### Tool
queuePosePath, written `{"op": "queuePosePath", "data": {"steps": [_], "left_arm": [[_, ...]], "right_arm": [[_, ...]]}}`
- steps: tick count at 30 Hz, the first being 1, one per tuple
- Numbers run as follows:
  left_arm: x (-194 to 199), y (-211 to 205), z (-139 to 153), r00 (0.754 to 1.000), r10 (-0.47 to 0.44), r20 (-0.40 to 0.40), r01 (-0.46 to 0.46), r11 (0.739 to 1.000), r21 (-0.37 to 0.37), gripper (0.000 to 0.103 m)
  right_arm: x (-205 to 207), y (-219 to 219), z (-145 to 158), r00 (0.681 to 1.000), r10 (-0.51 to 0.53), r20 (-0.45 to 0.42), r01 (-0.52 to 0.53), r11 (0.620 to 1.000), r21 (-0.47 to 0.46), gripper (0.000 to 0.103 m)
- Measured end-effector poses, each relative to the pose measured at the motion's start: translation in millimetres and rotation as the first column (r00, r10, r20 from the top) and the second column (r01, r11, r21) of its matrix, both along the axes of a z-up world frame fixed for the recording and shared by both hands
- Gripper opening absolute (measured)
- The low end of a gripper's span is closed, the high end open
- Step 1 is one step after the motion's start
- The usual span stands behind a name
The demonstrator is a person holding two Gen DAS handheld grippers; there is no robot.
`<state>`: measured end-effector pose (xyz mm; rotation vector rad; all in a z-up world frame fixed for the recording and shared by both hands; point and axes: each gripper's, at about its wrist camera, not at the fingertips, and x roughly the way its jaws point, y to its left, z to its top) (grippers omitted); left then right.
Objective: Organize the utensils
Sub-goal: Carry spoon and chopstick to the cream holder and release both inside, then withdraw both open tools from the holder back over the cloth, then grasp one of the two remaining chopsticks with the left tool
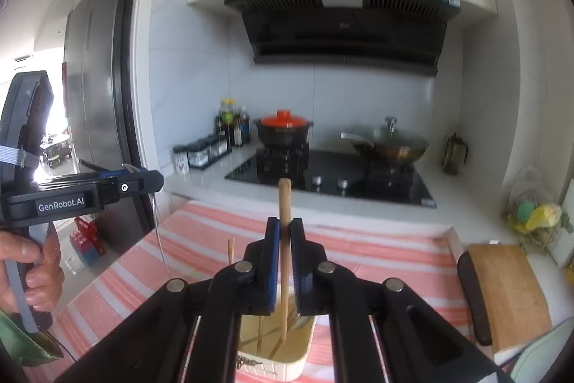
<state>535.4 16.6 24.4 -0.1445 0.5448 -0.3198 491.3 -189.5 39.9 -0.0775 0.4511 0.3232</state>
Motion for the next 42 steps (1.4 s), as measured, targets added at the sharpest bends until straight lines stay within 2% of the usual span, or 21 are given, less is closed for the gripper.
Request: {"op": "queuePosePath", "data": {"steps": [3,8,9,11,12,13,14,18,21,23,25,28,31,34,36,38,42], "left_arm": [[25,-11,-34,0.996,-0.005,-0.091,0.008,0.999,0.033,0.036],[46,-17,-79,0.981,0.023,-0.193,-0.013,0.999,0.052,0.037],[45,-16,-83,0.979,0.031,-0.203,-0.022,0.999,0.045,0.043],[39,-11,-84,0.976,0.042,-0.212,-0.036,0.999,0.035,0.058],[32,-7,-82,0.978,0.043,-0.206,-0.036,0.999,0.037,0.063],[23,-3,-77,0.98,0.041,-0.197,-0.032,0.998,0.048,0.064],[12,0,-73,0.982,0.036,-0.186,-0.024,0.998,0.066,0.068],[-50,20,-63,0.986,0.027,-0.162,0.001,0.985,0.173,0.089],[-109,39,-74,0.982,0.022,-0.185,0.024,0.97,0.243,0.091],[-149,50,-88,0.975,0.033,-0.218,0.026,0.965,0.262,0.091],[-184,60,-105,0.966,0.054,-0.252,0.007,0.972,0.235,0.092],[-234,66,-136,0.949,0.08,-0.305,-0.04,0.99,0.134,0.092],[-276,58,-170,0.931,0.131,-0.34,-0.118,0.991,0.059,0.092],[-303,49,-201,0.904,0.164,-0.394,-0.172,0.985,0.016,0.092],[-313,40,-213,0.895,0.176,-0.411,-0.178,0.983,0.033,0.092],[-318,30,-218,0.896,0.174,-0.408,-0.158,0.985,0.072,0.092],[-323,15,-216,0.905,0.19,-0.38,-0.148,0.979,0.137,0.092]], "right_arm": [[31,0,-36,0.988,-0.018,-0.153,0.016,1.0,-0.015,0.007],[64,-10,-84,0.947,-0.049,-0.316,0.053,0.999,0.003,0.007],[68,-12,-91,0.939,-0.063,-0.338,0.07,0.997,0.01,0.007],[71,-17,-96,0.931,-0.084,-0.355,0.1,0.995,0.025,0.02],[69,-20,-96,0.932,-0.084,-0.354,0.104,0.994,0.04,0.036],[65,-23,-93,0.936,-0.078,-0.343,0.105,0.993,0.061,0.041],[59,-25,-88,0.941,-0.074,-0.332,0.103,0.992,0.07,0.041],[17,-41,-70,0.952,-0.055,-0.3,0.076,0.995,0.058,0.043],[-31,-57,-65,0.956,-0.044,-0.289,0.047,0.999,0.003,0.045],[-67,-68,-69,0.96,-0.043,-0.278,0.031,0.998,-0.049,0.045],[-107,-79,-79,0.965,-0.064,-0.255,0.036,0.993,-0.115,0.045],[-167,-92,-102,0.968,-0.113,-0.222,0.077,0.984,-0.162,0.045],[-227,-96,-137,0.966,-0.147,-0.212,0.12,0.984,-0.135,0.045],[-275,-92,-182,0.94,-0.173,-0.293,0.159,0.985,-0.072,0.045],[-302,-87,-207,0.925,-0.182,-0.333,0.175,0.983,-0.052,0.045],[-320,-81,-221,0.923,-0.169,-0.347,0.159,0.986,-0.058,0.045],[-340,-75,-224,0.937,-0.183,-0.296,0.155,0.981,-0.117,0.045]]}}
